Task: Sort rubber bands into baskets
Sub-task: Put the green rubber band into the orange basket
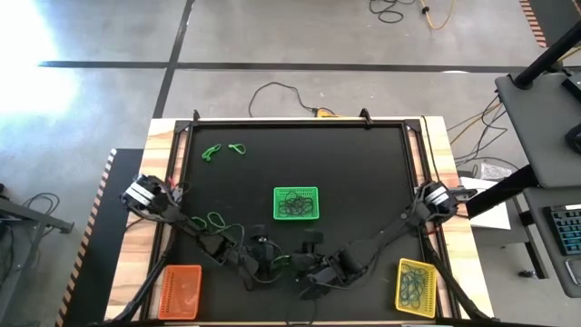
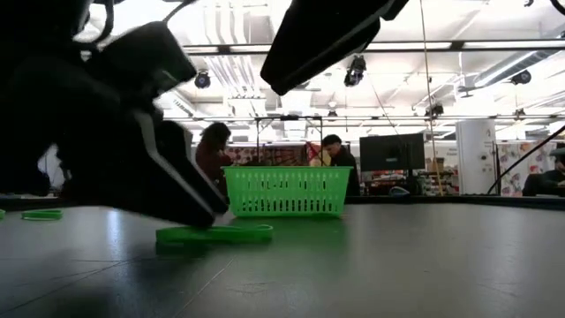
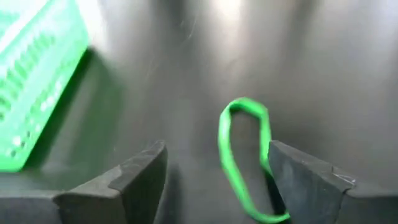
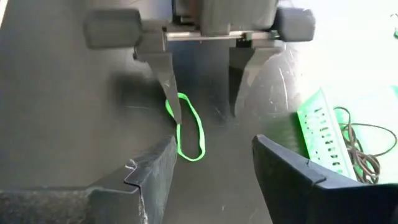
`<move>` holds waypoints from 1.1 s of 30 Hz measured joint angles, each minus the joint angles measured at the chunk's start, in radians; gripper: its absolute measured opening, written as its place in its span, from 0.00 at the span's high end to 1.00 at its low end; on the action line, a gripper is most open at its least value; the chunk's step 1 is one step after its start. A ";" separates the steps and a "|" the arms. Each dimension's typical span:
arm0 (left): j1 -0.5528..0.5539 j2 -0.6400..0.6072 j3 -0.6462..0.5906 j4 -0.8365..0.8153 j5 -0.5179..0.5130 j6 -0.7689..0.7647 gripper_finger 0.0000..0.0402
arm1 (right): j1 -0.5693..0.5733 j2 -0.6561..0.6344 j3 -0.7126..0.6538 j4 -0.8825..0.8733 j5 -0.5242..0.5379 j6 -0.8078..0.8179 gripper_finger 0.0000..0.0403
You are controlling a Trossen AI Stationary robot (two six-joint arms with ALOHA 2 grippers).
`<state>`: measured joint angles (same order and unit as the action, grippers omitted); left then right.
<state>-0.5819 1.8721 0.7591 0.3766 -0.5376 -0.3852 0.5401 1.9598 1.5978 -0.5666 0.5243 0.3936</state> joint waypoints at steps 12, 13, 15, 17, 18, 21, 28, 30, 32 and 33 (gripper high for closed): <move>-0.002 0.061 0.002 0.027 0.053 -0.066 0.53 | -0.008 0.010 0.000 -0.005 0.001 -0.001 0.49; -0.001 0.066 0.002 0.024 0.059 -0.070 0.55 | -0.008 0.010 0.000 -0.005 0.002 -0.001 0.49; 0.000 0.076 0.003 0.020 0.069 -0.077 0.62 | -0.009 0.010 0.000 -0.005 0.002 -0.002 0.49; 0.000 0.084 0.003 0.014 0.075 -0.090 0.71 | -0.009 0.010 0.000 -0.005 0.002 -0.002 0.49; 0.000 0.087 0.004 0.012 0.078 -0.100 0.75 | -0.009 0.010 0.000 -0.005 0.002 -0.002 0.49; 0.000 0.093 0.004 0.009 0.092 -0.107 0.90 | -0.009 0.010 0.000 -0.005 0.002 -0.004 0.49; 0.000 0.067 0.001 -0.004 0.109 -0.052 0.99 | -0.010 0.010 0.000 -0.005 0.002 -0.012 0.49; -0.003 0.039 0.000 -0.020 0.114 -0.035 1.00 | -0.010 0.010 0.000 -0.005 0.002 -0.012 0.49; -0.010 0.004 -0.003 -0.055 0.119 -0.013 1.00 | -0.010 0.010 0.000 -0.005 0.002 -0.013 0.49; -0.014 -0.015 -0.007 -0.077 0.119 -0.002 1.00 | -0.010 0.010 0.000 -0.006 0.002 -0.013 0.49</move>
<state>-0.5963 1.8571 0.7520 0.2999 -0.4191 -0.3874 0.5297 1.9694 1.5978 -0.5724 0.5259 0.3809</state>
